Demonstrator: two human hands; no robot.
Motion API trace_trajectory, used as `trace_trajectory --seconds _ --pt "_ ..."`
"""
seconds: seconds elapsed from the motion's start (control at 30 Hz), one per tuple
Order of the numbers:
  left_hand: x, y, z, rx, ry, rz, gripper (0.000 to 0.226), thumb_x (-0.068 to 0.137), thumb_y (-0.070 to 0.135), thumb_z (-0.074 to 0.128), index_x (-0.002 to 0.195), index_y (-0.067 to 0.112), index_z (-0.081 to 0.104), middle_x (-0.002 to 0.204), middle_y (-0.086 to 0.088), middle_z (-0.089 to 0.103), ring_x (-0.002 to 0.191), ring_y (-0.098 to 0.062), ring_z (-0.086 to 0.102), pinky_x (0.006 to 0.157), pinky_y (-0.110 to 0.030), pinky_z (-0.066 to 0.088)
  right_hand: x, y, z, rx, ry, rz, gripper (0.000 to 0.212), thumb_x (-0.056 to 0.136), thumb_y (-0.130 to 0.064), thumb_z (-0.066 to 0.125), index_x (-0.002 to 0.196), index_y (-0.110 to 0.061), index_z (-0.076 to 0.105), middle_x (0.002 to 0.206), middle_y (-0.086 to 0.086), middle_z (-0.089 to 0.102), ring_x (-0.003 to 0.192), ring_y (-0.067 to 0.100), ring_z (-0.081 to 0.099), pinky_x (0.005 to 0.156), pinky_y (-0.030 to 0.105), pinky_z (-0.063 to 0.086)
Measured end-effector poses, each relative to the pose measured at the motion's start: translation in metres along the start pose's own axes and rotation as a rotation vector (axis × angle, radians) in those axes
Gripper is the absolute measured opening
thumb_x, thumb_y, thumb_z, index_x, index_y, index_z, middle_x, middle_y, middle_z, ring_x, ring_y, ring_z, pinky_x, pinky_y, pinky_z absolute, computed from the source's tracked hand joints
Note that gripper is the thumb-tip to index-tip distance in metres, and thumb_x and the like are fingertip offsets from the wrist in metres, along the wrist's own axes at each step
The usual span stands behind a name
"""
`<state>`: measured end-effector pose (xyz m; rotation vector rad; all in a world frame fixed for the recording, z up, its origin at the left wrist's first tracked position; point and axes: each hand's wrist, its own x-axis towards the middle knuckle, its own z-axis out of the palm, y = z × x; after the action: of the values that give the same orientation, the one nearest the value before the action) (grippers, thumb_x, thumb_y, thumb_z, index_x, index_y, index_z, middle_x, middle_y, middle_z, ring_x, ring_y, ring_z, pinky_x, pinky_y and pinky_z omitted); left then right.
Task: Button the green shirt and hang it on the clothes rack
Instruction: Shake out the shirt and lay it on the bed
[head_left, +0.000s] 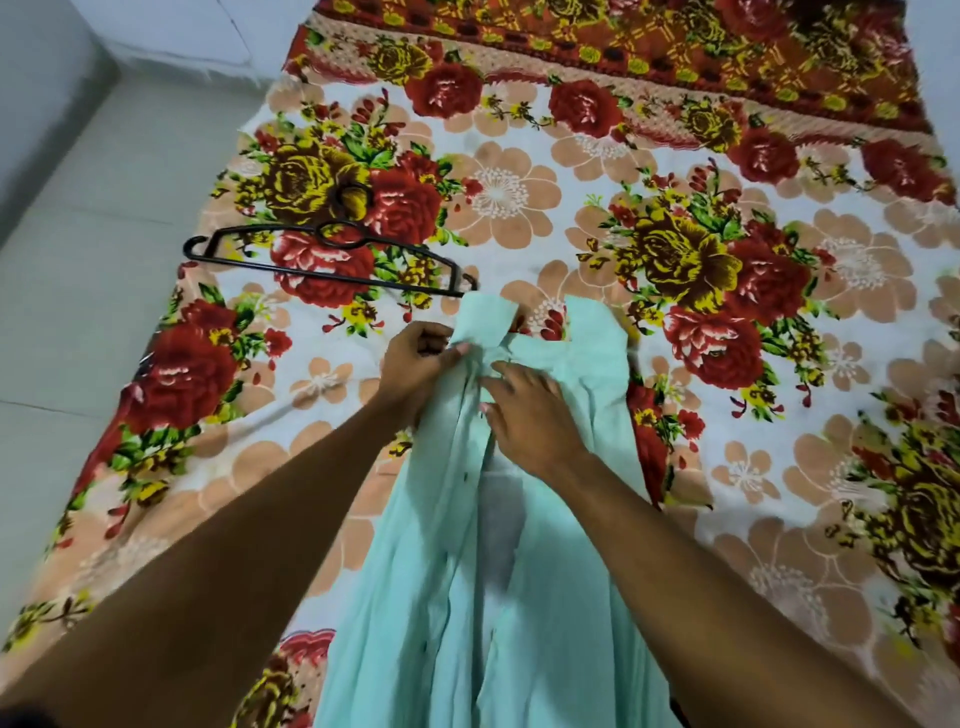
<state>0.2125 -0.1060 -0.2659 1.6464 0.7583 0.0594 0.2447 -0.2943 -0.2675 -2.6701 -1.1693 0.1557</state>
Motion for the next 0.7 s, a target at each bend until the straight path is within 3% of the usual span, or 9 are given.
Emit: trace_trajectory --seconds 0.1,0.2,0.27,0.37,0.43,0.5,0.53,0.63,0.7 --pt "-0.03 -0.008 -0.025 0.111 -0.241 -0.043 0.034 0.077 0.021 0.09 0.102 0.008 0.069 0.085 -0.003 0.075 0.074 -0.012 0.072 0.057 -0.024 0.056 -0.006 0.002 0.01 -0.009 -0.048 0.029 0.043 0.099 -0.027 0.056 0.141 -0.017 0.055 0.154 0.007 0.047 0.141 0.029 0.045 0.112 0.046 0.035" --pt "-0.062 -0.015 -0.052 0.336 -0.428 -0.137 0.018 0.085 0.025 0.083 0.084 0.012 0.07 0.061 0.007 0.066 0.052 -0.007 0.061 0.045 -0.022 0.046 -0.005 -0.002 0.014 -0.077 -0.094 0.026 0.047 0.1 -0.023 0.055 0.146 -0.014 0.05 0.158 0.009 0.042 0.145 0.029 0.04 0.115 0.047 0.033" --pt "-0.076 -0.016 -0.071 0.229 -0.382 -0.218 0.028 0.089 0.033 0.077 0.081 0.008 0.068 0.064 -0.004 0.065 0.057 -0.019 0.063 0.051 -0.026 0.051 -0.004 -0.007 0.013 -0.129 -0.156 0.041 0.05 0.101 -0.022 0.051 0.15 -0.014 0.043 0.162 0.008 0.035 0.149 0.027 0.033 0.118 0.047 0.028" --pt "-0.097 -0.014 -0.088 -0.019 -0.309 -0.284 0.04 0.095 0.043 0.068 0.1 0.003 0.07 0.09 -0.021 0.069 0.081 -0.032 0.066 0.071 -0.038 0.056 0.002 -0.015 0.005 -0.185 -0.268 0.088 0.057 0.103 -0.022 0.048 0.156 -0.015 0.031 0.168 0.006 0.021 0.154 0.024 0.022 0.122 0.048 0.019" --pt "-0.119 -0.017 -0.096 0.029 -0.436 -0.307 0.045 0.097 0.045 0.063 0.109 0.003 0.073 0.103 -0.018 0.076 0.091 -0.033 0.072 0.079 -0.041 0.059 0.007 -0.023 -0.003 -0.216 -0.337 0.115 0.06 0.103 -0.026 0.048 0.158 -0.015 0.027 0.169 0.005 0.017 0.155 0.022 0.019 0.123 0.05 0.017" --pt "-0.134 -0.022 -0.102 0.097 -0.589 -0.331 0.044 0.096 0.045 0.065 0.11 0.004 0.074 0.103 -0.013 0.079 0.092 -0.027 0.076 0.075 -0.034 0.061 0.013 -0.028 -0.008 -0.235 -0.393 0.141 0.062 0.103 -0.033 0.049 0.157 -0.014 0.026 0.169 0.006 0.018 0.155 0.022 0.02 0.123 0.052 0.016" --pt "-0.138 -0.023 -0.106 0.082 -0.576 -0.328 0.041 0.097 0.042 0.065 0.109 0.004 0.073 0.102 -0.011 0.079 0.091 -0.026 0.076 0.074 -0.033 0.061 0.016 -0.029 -0.011 -0.228 -0.411 0.15 0.063 0.103 -0.037 0.049 0.157 -0.013 0.027 0.168 0.006 0.02 0.154 0.022 0.022 0.123 0.053 0.016" --pt "-0.14 -0.03 -0.121 -0.097 -0.199 -0.274 0.03 0.098 0.036 0.066 0.093 0.007 0.068 0.084 -0.01 0.071 0.083 -0.027 0.067 0.068 -0.029 0.054 0.019 -0.033 -0.014 -0.257 -0.422 0.168 0.064 0.103 -0.04 0.049 0.157 -0.013 0.028 0.167 0.007 0.023 0.152 0.024 0.026 0.121 0.055 0.017" --pt "-0.144 -0.037 -0.137 -0.1 -0.078 -0.214 0.026 0.094 0.035 0.071 0.088 0.01 0.067 0.078 -0.004 0.066 0.083 -0.022 0.061 0.068 -0.027 0.049 0.019 -0.04 -0.012 -0.345 -0.422 0.194 0.06 0.102 -0.035 0.049 0.155 -0.012 0.032 0.164 0.01 0.027 0.149 0.029 0.03 0.12 0.055 0.019"
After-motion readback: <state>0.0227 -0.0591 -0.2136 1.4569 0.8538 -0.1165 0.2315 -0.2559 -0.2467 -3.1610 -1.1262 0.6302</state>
